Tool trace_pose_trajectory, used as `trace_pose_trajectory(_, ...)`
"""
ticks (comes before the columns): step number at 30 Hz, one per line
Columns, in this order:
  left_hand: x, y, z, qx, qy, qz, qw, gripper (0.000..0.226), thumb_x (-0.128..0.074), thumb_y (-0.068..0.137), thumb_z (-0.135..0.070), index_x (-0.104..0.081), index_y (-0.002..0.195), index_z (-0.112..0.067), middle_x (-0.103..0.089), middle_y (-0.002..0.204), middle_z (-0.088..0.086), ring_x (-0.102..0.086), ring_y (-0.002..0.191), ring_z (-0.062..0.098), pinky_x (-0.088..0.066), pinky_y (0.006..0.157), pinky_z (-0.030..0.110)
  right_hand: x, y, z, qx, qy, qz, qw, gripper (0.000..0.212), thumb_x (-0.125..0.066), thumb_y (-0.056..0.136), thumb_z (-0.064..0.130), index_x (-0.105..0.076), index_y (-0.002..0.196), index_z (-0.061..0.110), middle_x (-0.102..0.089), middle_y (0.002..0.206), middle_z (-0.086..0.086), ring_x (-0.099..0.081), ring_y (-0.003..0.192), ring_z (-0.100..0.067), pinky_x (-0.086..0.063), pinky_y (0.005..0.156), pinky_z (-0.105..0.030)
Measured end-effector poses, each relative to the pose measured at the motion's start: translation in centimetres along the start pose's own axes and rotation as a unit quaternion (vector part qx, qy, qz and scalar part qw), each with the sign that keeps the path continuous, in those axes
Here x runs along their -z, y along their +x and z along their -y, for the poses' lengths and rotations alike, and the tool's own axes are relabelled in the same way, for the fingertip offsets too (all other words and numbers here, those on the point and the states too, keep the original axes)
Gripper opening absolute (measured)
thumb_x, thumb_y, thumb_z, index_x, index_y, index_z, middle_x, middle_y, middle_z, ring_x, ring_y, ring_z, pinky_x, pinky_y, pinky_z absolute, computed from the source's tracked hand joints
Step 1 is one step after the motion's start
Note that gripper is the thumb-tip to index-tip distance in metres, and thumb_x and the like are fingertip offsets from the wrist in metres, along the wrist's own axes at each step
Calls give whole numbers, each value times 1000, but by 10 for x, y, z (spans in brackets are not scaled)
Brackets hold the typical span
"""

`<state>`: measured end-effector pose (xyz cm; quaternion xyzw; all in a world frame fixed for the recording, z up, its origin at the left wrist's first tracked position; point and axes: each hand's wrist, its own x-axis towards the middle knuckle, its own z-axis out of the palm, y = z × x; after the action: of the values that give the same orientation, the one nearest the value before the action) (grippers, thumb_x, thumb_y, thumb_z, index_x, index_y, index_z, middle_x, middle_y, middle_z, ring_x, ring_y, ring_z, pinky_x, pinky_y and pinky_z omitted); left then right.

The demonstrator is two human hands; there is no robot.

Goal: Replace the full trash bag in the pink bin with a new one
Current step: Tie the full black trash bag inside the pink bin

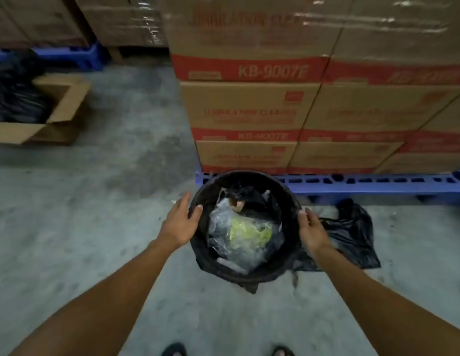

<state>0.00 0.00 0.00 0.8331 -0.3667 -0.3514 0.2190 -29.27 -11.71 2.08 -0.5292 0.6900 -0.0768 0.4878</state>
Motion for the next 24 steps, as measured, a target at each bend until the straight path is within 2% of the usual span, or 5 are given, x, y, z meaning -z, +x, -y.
trace_pose_trajectory(3,-27,33,32,-32,-29,-26,999,63,-37,99,-51,-12,155,-35,-19,163,-1,-18,150,23,-21,121,44,-33,38,-25,-44,142,-29,988,58,-36,100,53,-38,149,23,-44,152,-11,-46,133,-36,-39,110,-49)
trace_pose_trajectory(10,-46,90,69,-85,-256,52,962,61,-55,96,-35,-28,149,-42,-43,151,-4,-46,134,20,-38,110,38,-43,74,-65,-20,453,166,876,77,-32,86,76,-71,109,14,-76,104,-17,-65,104,-35,-49,79,-45)
trace_pose_trajectory(16,-40,87,87,9,-247,164,955,89,-21,69,-93,-68,117,-35,-72,118,1,-61,114,26,-49,95,49,-44,119,-86,-97,358,102,923,54,-57,89,47,-69,121,5,-69,118,-24,-62,113,-43,-49,97,-59)
trace_pose_trajectory(21,-34,77,68,13,-230,89,969,74,-28,89,-73,-71,108,-16,-73,107,11,-64,101,31,-53,89,43,-23,66,-46,-49,239,-1,970,29,-42,102,12,-64,91,-4,-64,89,-18,-60,78,-33,-49,73,-52)
trace_pose_trajectory(24,-33,71,49,-8,-195,9,981,56,-29,101,-51,-63,116,-10,-68,103,14,-62,91,31,-50,84,39,-21,58,-24,42,153,-105,982,27,-51,97,6,-62,118,-8,-55,76,-10,-52,64,-24,-50,72,-43)
